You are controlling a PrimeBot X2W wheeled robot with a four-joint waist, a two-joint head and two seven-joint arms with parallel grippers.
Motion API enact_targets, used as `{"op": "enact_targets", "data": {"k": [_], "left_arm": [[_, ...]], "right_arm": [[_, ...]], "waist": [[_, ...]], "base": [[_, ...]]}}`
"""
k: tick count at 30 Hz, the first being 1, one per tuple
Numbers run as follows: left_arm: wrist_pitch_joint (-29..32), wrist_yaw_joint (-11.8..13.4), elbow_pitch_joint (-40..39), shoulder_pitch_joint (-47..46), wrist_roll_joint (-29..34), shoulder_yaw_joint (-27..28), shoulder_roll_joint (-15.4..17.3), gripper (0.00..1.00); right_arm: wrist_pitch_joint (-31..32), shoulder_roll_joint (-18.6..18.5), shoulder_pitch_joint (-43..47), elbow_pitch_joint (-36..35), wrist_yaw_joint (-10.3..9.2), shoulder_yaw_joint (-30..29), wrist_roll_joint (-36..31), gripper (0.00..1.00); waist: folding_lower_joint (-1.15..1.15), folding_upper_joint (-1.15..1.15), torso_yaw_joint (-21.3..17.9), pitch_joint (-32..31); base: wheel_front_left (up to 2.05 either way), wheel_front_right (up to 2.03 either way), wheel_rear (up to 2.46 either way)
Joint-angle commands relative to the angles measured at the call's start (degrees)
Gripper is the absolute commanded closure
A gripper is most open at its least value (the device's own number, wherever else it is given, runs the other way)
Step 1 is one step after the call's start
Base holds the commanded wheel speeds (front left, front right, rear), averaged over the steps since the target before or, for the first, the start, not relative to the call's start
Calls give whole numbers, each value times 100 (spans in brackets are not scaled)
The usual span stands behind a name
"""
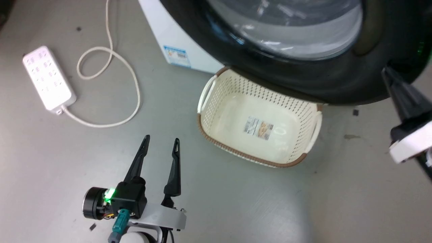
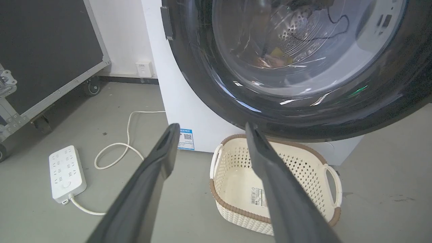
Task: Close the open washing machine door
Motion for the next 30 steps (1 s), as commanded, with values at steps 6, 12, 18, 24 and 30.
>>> {"op": "enact_targets", "data": {"k": [6,12,18,24,30], "left_arm": [[-25,-35,-52,-140,100,4,-91,0],[-25,-76,-39,-258,135,-10,-137,0],[-25,-85,-27,-373,162,-68,-171,0],[-25,-67,-44,-398,181,-72,-186,0],[-25,-51,-17,-371,181,-63,-195,0]], "right_arm": [[19,-458,-821,346,5,227,427,100],[106,-659,-1510,786,5,329,649,100],[184,-773,-2179,1328,5,410,644,100],[250,-894,-2725,1830,5,414,633,100],[198,-882,-2948,2144,5,448,608,100]], "waist": [[-2,0,217,358],[-2,0,255,542],[-2,0,314,674],[-2,0,384,766],[-2,0,414,730]], "base": [[0,0,0],[0,0,0],[0,0,0],[0,0,0],[0,0,0]]}}
